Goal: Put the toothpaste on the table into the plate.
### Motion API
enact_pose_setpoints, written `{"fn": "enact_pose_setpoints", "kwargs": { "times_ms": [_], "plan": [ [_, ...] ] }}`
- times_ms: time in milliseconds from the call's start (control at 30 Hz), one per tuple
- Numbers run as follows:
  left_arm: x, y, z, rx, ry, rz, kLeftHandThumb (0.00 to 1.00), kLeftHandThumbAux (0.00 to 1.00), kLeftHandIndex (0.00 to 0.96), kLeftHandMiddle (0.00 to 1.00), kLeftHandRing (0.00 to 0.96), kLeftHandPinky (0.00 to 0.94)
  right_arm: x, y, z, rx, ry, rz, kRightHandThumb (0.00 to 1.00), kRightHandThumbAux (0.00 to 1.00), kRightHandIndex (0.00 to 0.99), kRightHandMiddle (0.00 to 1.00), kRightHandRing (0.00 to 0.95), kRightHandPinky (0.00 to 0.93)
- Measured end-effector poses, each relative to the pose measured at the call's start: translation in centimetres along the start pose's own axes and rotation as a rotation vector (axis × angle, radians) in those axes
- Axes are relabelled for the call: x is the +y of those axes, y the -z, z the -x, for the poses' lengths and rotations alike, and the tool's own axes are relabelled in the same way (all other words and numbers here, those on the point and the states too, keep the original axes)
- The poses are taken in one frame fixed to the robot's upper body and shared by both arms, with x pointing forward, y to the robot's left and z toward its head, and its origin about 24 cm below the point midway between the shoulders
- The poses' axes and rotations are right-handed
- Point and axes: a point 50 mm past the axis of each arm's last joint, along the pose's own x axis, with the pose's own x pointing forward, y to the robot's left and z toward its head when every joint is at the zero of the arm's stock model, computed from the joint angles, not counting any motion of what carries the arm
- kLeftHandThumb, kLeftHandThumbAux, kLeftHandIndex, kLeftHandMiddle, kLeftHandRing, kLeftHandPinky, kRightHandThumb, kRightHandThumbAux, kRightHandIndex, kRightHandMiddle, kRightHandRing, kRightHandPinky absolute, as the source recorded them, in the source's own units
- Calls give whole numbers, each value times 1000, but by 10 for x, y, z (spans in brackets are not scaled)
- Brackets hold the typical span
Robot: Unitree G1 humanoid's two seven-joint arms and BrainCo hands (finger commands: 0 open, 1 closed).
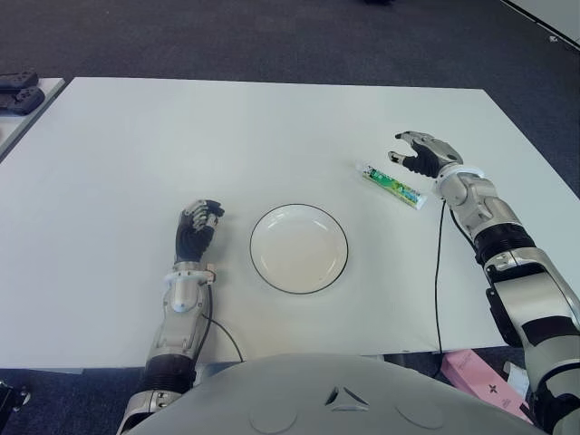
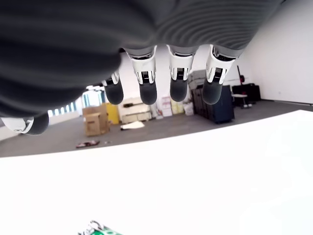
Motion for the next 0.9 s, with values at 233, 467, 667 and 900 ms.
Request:
{"fn": "enact_pose_setpoints", "kwargs": {
  "times_ms": [233,467,667,900],
  "plan": [
    [0,1,1,7,-2,1,718,723,426,466,437,424,15,-1,-1,10,-57,8,500,146,0,0,0,0],
    [1,1,3,11,-3,-2,716,723,426,469,444,431,30,-1,-3,29,-124,44,508,160,0,0,0,0],
    [1,1,4,9,-4,-2,715,723,426,476,450,430,37,-4,-4,38,-164,53,511,164,0,0,0,0],
    [2,1,5,3,-6,-3,717,723,427,477,447,427,48,-9,-5,48,-205,62,509,168,0,0,0,0]
  ]
}}
